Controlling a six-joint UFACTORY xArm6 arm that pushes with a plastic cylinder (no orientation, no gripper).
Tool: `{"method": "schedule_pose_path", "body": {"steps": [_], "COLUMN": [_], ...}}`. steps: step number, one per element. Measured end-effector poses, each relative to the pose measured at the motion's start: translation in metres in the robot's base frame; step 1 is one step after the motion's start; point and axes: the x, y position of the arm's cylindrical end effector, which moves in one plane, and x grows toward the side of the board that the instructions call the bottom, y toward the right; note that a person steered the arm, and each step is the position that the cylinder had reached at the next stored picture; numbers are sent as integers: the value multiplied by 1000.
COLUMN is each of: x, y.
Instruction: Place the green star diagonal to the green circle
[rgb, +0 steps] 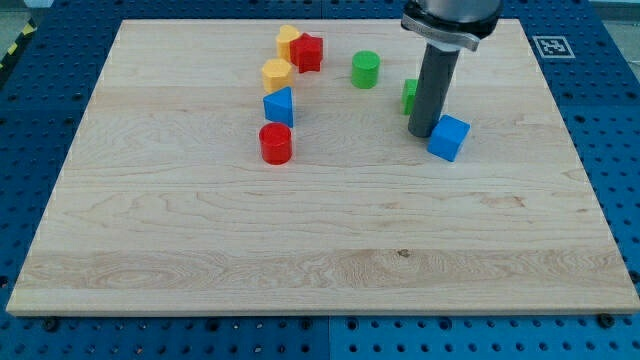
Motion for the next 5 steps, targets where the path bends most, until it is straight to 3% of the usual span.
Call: {"method": "schedule_pose_path", "body": {"steps": [2,4,5], "x": [8,3,14], "y": [-5,-60,-60]}}
